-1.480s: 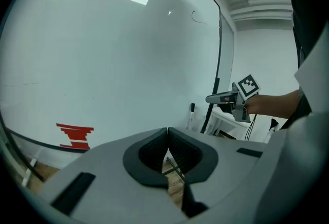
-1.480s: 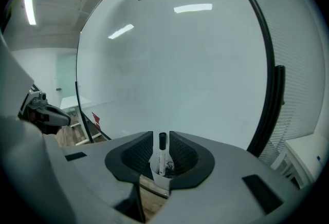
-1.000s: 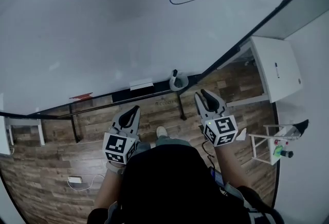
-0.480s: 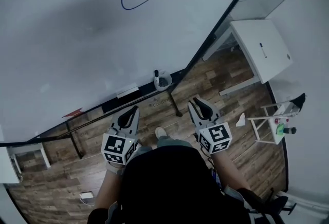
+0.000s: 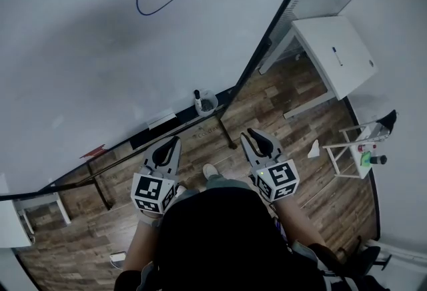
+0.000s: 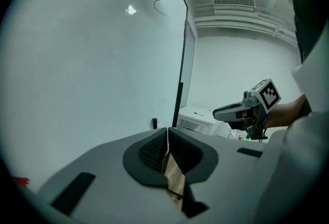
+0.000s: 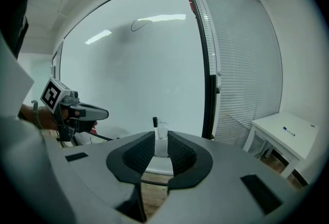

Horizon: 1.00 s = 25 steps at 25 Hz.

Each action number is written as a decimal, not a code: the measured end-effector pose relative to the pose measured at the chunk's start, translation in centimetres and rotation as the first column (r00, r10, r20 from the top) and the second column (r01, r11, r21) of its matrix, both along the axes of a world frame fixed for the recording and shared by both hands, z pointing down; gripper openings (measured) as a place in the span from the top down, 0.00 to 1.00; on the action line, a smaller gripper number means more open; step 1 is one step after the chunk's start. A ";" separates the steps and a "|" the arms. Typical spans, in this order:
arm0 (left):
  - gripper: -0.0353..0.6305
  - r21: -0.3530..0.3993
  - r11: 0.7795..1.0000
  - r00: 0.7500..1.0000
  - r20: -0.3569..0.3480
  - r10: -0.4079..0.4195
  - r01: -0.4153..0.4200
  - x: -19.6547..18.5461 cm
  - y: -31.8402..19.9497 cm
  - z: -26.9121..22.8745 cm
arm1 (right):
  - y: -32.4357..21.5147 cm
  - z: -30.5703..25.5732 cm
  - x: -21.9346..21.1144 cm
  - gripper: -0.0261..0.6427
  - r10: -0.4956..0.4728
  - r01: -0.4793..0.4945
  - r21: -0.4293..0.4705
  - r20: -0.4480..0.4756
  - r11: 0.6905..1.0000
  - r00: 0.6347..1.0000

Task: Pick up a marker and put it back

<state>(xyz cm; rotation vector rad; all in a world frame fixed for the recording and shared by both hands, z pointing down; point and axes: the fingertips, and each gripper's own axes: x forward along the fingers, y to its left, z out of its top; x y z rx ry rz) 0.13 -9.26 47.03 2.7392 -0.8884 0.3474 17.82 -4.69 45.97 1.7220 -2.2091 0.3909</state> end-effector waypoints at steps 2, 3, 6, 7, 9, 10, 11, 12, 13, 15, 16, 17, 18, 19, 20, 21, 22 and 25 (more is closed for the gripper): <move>0.91 0.014 1.000 1.000 -0.003 -0.001 0.001 0.0 0.0 -0.1 | 0.0 0.1 -0.1 0.81 -0.007 0.007 -0.001 -0.002 1.000 1.000; 0.91 0.020 1.000 1.000 -0.004 -0.003 0.003 -0.1 0.0 -0.1 | -0.1 0.1 -0.2 0.81 -0.011 0.011 0.000 -0.004 1.000 1.000; 0.91 0.018 1.000 1.000 0.000 -0.009 0.009 -0.3 0.0 0.1 | -0.2 -0.1 -0.4 0.82 -0.020 0.020 0.007 -0.003 1.000 1.000; 0.91 0.014 1.000 1.000 0.000 -0.012 0.012 -0.4 0.0 0.1 | -0.2 -0.1 -0.5 0.82 -0.021 0.021 0.007 -0.002 1.000 1.000; 0.91 0.010 1.000 1.000 -0.002 -0.021 0.021 -0.6 0.0 0.2 | -0.3 -0.1 -0.5 0.82 -0.024 0.024 0.006 -0.001 1.000 1.000; 0.91 0.009 1.000 1.000 0.000 -0.023 0.023 -0.6 0.0 0.3 | -0.3 0.0 -0.5 0.82 -0.024 0.024 0.005 -0.001 1.000 1.000; 0.91 0.008 1.000 1.000 0.002 -0.024 0.024 -0.7 0.1 0.4 | -0.3 0.0 -0.4 0.82 -0.025 0.025 0.004 -0.002 1.000 1.000; 0.91 0.009 1.000 1.000 0.005 -0.024 0.024 -0.7 0.1 0.4 | -0.3 0.0 -0.4 0.82 -0.026 0.026 0.003 -0.002 1.000 1.000; 0.91 0.011 1.000 1.000 0.006 -0.025 0.025 -0.7 0.1 0.4 | -0.3 0.0 -0.4 0.82 -0.026 0.026 0.003 -0.002 1.000 1.000; 0.91 0.011 0.999 0.999 0.005 -0.031 0.031 -0.8 0.0 0.5 | -0.4 0.0 -0.4 0.82 -0.028 0.028 0.003 -0.002 1.000 1.000; 0.91 0.008 0.999 0.999 0.005 -0.035 0.035 -0.9 0.0 0.5 | -0.4 0.0 -0.4 0.82 -0.030 0.030 0.002 -0.002 1.000 1.000; 0.91 0.007 0.999 0.999 0.007 -0.036 0.036 -0.9 0.0 0.6 | -0.4 0.1 -0.4 0.82 -0.031 0.031 0.002 -0.002 1.000 1.000; 0.91 0.010 0.999 0.999 0.009 -0.033 0.033 -0.9 0.1 0.6 | -0.5 0.1 -0.4 0.82 -0.033 0.033 0.000 -0.003 0.999 0.999; 0.91 0.014 1.000 1.000 0.010 -0.028 0.028 -0.8 0.1 0.5 | -0.5 0.1 -0.5 0.82 -0.035 0.035 -0.001 -0.003 0.999 0.999; 0.91 0.018 1.000 1.000 0.010 -0.025 0.025 -0.8 0.1 0.5 | -0.5 0.1 -0.5 0.82 -0.037 0.037 -0.002 -0.003 0.999 0.999; 0.91 0.019 1.000 1.000 0.011 -0.025 0.025 -0.7 0.2 0.5 | -0.5 0.1 -0.6 0.82 -0.039 0.039 -0.002 -0.003 0.999 0.999; 0.91 0.020 0.999 1.000 0.011 -0.027 0.027 -0.8 0.2 0.5 | -0.5 0.1 -0.6 0.82 -0.041 0.041 -0.001 -0.003 0.999 0.999; 0.91 0.024 0.999 0.999 0.012 -0.033 0.033 -0.8 0.0 0.4 | -0.7 0.1 -0.6 0.82 -0.046 0.046 -0.002 -0.004 0.999 0.999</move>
